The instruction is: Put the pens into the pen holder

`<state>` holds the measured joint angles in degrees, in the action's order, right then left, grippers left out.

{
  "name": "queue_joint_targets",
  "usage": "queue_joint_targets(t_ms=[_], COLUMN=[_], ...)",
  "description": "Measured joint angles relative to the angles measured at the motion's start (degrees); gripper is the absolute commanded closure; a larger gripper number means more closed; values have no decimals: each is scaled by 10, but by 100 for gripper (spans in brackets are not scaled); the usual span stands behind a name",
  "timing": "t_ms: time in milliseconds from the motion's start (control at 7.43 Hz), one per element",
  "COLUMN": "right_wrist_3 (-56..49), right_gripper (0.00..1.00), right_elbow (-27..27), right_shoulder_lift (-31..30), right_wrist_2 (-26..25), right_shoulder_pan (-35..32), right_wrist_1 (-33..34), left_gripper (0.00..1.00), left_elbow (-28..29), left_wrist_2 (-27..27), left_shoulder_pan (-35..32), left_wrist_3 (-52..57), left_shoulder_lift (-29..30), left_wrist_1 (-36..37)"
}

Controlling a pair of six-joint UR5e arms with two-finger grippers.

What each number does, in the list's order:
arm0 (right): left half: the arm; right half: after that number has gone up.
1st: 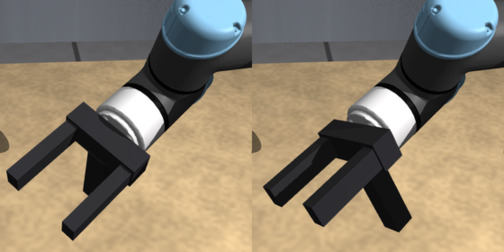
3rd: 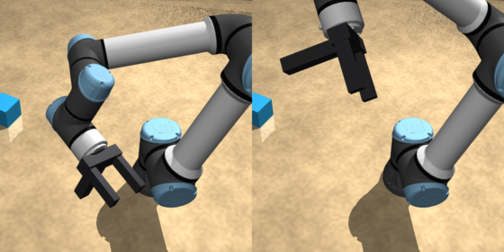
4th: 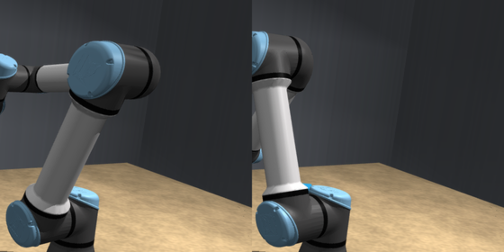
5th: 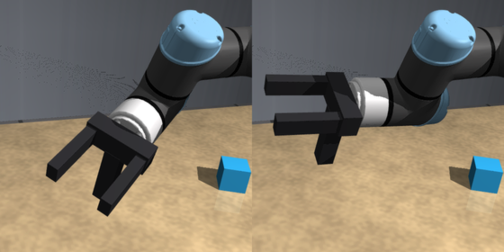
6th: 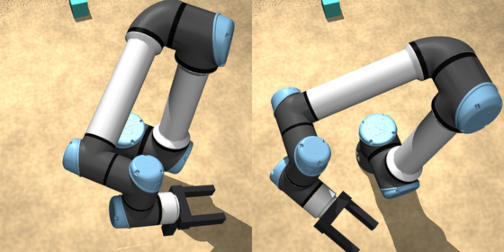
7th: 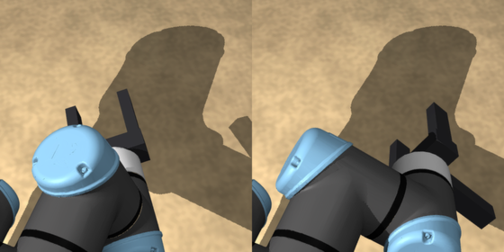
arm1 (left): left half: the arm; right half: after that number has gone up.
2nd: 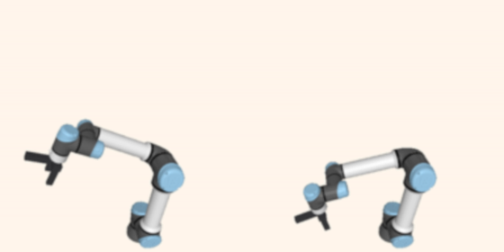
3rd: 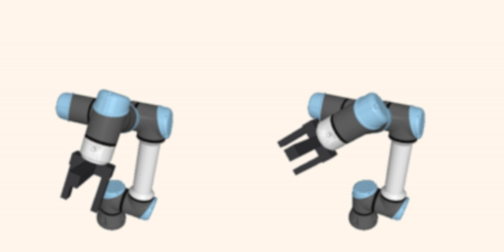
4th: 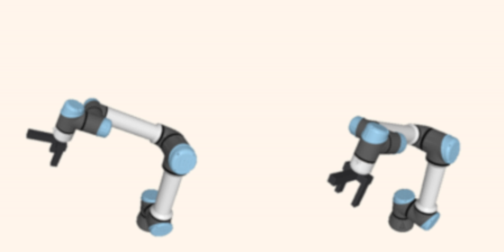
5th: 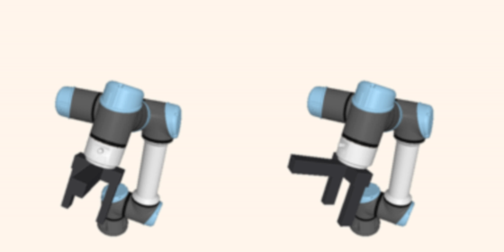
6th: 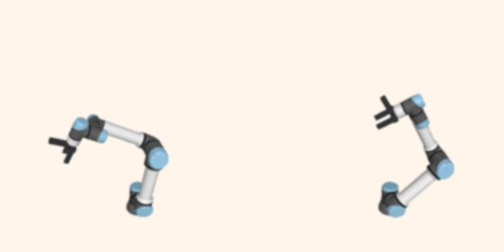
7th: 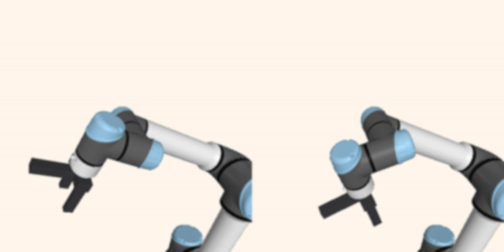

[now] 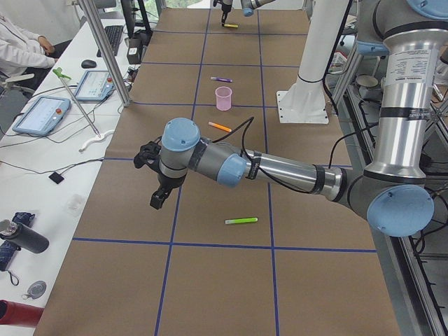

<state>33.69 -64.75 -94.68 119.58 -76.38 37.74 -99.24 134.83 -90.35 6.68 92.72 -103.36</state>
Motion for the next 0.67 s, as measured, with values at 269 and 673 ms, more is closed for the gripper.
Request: queue_joint_targets(t_ms=[269, 673], right_wrist_3=[0, 0], right_gripper=[100, 100], right_elbow=[-25, -145], right_shoulder_lift=[-1, 11], right_wrist_2=[2, 5], right_shoulder_pan=[0, -1], right_wrist_1=[1, -1], left_gripper=[0, 0], left_elbow=[-1, -1], left_wrist_2=[0, 0], left_shoulder_pan=[0, 1], left_wrist_3=[0, 0], left_shoulder_lift=[0, 3], left_wrist_1=[0, -13])
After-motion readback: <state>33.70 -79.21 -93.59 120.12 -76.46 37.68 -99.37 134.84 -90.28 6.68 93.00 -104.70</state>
